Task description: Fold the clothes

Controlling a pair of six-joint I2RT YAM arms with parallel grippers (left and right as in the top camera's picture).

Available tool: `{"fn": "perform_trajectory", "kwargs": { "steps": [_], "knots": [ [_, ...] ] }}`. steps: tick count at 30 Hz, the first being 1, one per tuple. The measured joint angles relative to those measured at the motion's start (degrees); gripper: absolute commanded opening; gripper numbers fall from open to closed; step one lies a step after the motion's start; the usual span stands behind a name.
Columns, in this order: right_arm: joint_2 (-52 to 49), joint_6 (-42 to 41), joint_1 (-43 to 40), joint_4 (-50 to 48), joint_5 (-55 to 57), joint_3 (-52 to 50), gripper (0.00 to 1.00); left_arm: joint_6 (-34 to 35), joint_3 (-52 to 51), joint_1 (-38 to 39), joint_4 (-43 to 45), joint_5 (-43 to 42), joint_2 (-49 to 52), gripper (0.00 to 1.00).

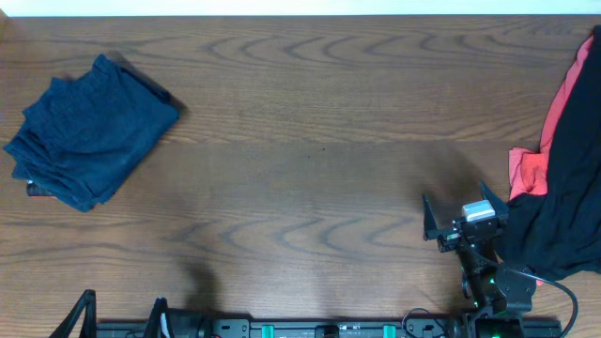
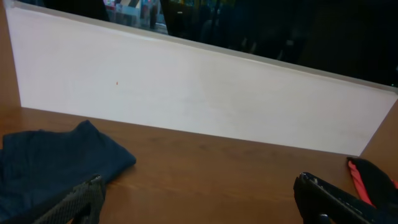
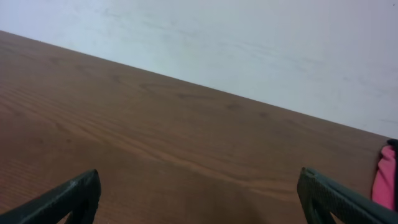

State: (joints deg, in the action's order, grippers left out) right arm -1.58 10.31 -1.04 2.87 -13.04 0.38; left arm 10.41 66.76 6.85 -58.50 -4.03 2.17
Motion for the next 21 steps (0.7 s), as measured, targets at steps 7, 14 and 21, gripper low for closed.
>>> {"fn": "perform_trajectory", "kwargs": {
  "steps": [7, 14, 21],
  "knots": [
    [0.0, -0.4, 0.0, 0.0, 0.0, 0.0, 0.99, 0.0, 0.0, 0.0, 0.0, 0.0, 0.0, 0.98],
    [0.0, -0.4, 0.0, 0.0, 0.0, 0.0, 0.99, 0.0, 0.0, 0.0, 0.0, 0.0, 0.0, 0.98],
    [0.0, -0.4, 0.0, 0.0, 0.0, 0.0, 0.99, 0.0, 0.0, 0.0, -0.2, 0.0, 0.0, 0.98]
  ]
}}
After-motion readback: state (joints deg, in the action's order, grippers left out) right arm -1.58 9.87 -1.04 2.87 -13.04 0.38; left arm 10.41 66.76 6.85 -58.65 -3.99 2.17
